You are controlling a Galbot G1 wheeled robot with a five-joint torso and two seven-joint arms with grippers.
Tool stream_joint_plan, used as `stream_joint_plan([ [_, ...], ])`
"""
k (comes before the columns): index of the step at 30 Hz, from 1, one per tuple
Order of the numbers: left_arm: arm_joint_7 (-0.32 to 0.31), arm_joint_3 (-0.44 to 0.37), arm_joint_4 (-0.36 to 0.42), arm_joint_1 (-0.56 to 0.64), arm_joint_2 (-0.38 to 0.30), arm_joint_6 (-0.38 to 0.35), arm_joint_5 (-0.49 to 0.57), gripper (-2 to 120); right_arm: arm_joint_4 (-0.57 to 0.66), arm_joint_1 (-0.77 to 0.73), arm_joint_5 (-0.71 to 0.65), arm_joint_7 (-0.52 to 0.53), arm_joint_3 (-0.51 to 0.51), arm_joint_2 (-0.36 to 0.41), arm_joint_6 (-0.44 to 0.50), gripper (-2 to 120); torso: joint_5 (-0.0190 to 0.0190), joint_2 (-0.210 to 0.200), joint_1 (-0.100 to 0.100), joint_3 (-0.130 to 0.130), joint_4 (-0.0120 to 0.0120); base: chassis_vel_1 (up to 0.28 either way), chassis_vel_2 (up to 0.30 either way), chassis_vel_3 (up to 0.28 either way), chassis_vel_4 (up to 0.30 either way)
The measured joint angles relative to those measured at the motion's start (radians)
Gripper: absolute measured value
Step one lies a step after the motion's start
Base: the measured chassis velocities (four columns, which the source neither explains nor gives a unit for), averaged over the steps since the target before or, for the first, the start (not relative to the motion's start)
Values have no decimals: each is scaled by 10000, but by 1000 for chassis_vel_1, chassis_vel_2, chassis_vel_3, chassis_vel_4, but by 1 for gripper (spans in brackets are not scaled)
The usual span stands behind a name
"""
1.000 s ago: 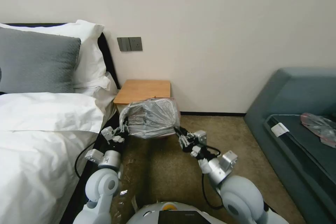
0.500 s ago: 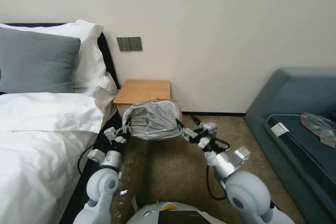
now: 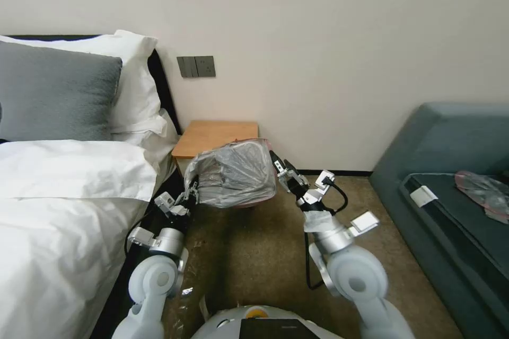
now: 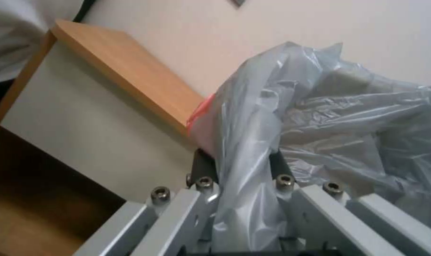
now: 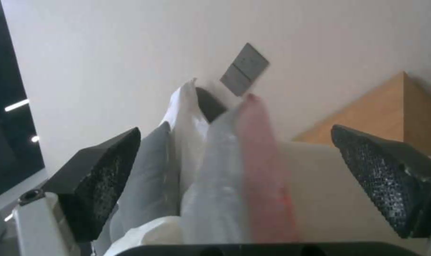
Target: Pick up the garbage bag from the table and place it over the trash can.
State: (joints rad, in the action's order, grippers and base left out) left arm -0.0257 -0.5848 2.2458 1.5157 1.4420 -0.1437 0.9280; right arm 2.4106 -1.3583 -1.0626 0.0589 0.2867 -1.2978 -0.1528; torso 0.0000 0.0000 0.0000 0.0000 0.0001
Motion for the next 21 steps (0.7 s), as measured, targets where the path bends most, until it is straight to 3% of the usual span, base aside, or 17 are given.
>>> stream_joint_plan([
  [9,46,-57,152,109,-58,-30,673,5,-903,398,-42,-330,49,30,70,100,1,0,0,0,-1,0,0,0,0],
  [16,46,-50,147,149,-64,-52,789,5,-855,353,-99,-505,5,1,106,100,0,0,0,0,-1,0,0,0,0],
  [19,41,-19,117,152,-36,-56,794,5,-676,264,-250,-557,-54,-13,108,92,0,0,0,0,-1,0,0,0,0],
  [21,35,-6,99,152,-22,-56,793,5,-614,238,-315,-563,-79,-50,108,92,0,0,0,0,-1,0,0,0,0],
])
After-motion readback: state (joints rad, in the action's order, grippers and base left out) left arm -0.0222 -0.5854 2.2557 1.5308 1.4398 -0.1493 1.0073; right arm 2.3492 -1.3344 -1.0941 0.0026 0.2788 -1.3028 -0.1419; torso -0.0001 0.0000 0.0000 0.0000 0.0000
